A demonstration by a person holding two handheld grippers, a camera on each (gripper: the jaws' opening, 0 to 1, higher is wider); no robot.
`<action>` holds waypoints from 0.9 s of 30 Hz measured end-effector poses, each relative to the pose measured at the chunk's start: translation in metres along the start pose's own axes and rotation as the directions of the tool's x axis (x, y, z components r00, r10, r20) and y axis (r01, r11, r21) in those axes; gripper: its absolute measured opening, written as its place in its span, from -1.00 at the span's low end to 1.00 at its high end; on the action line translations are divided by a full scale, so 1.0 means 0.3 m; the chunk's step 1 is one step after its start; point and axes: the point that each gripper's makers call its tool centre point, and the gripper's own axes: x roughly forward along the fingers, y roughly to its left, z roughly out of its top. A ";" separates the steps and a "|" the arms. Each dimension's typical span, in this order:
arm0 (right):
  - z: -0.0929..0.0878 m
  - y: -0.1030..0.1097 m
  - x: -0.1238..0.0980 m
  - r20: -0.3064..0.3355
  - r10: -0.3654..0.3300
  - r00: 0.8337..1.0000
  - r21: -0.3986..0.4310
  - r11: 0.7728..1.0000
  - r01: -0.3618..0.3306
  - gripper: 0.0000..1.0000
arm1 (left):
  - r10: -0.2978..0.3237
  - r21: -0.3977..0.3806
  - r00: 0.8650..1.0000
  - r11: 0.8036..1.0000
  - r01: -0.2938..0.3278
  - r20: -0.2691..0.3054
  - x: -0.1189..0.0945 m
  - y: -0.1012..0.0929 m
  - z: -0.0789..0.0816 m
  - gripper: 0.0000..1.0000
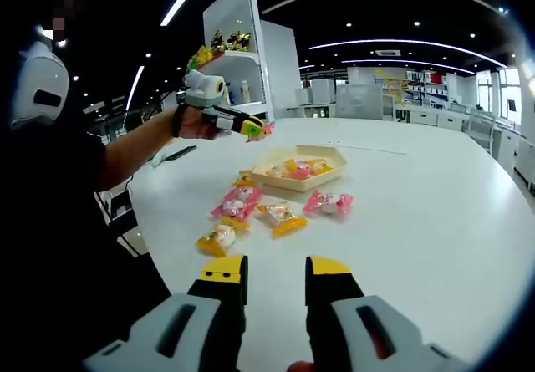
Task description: Pick up the marshmallows scattered on the table and place them into the bowl on the table
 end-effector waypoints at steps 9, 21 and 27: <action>-0.008 -0.006 -0.009 -0.001 -0.006 1.000 0.005 1.000 0.006 -0.44 | 0.016 -0.033 1.000 0.999 -0.016 0.001 0.025 0.018 -0.015 -0.61; -0.012 -0.007 -0.016 -0.003 -0.009 1.000 0.006 1.000 0.009 -0.44 | 0.037 -0.067 0.999 0.997 -0.037 0.000 0.045 0.031 -0.029 -0.41; -0.009 -0.007 -0.016 -0.003 -0.010 1.000 0.004 1.000 0.010 -0.44 | 0.067 -0.067 0.998 0.996 -0.067 -0.006 0.030 0.048 -0.032 -0.14</action>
